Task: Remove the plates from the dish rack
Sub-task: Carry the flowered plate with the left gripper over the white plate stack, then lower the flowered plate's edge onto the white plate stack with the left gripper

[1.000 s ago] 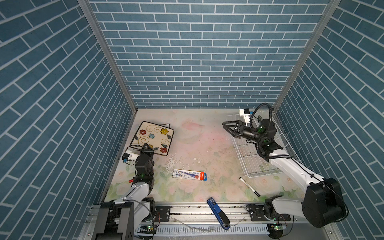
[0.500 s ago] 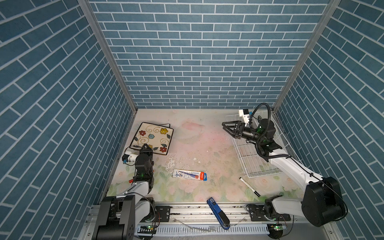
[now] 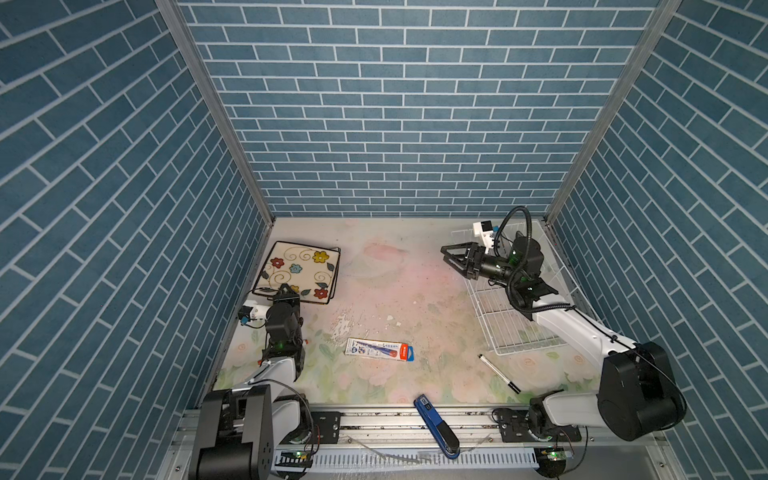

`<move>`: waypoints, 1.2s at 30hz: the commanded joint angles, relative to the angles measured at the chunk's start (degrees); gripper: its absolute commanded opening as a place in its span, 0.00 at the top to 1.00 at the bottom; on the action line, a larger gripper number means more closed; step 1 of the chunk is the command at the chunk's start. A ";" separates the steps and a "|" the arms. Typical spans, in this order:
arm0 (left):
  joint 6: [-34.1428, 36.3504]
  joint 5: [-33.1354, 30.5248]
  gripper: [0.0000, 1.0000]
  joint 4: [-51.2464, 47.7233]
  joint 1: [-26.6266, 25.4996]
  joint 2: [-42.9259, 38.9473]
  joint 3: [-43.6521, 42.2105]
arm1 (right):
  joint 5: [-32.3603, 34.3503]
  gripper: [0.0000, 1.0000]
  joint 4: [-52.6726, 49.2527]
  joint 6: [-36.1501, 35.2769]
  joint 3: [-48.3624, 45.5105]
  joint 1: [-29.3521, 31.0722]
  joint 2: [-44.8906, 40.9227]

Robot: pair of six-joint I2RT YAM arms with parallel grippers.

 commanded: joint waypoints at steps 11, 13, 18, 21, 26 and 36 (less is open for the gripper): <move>-3.73 3.61 1.00 14.86 4.65 2.93 4.68 | -0.39 0.21 -0.21 -1.86 4.74 -0.19 1.76; -3.99 4.04 1.00 15.81 4.74 4.29 4.95 | -0.39 0.21 -0.19 -1.81 4.97 -0.17 2.21; -5.23 4.65 1.00 20.18 5.26 9.23 5.61 | -0.44 0.21 -0.26 -1.71 5.50 -0.17 2.92; -5.10 5.05 1.00 23.39 5.58 12.15 6.27 | -0.57 0.21 -0.51 -1.78 5.64 -0.22 2.92; -4.46 4.97 1.00 24.88 5.62 14.31 7.07 | -0.95 0.21 -1.10 -1.96 6.04 -0.17 3.08; -3.55 4.25 1.00 23.44 5.71 15.48 7.23 | -0.81 0.22 -1.32 -1.66 6.62 -0.24 3.55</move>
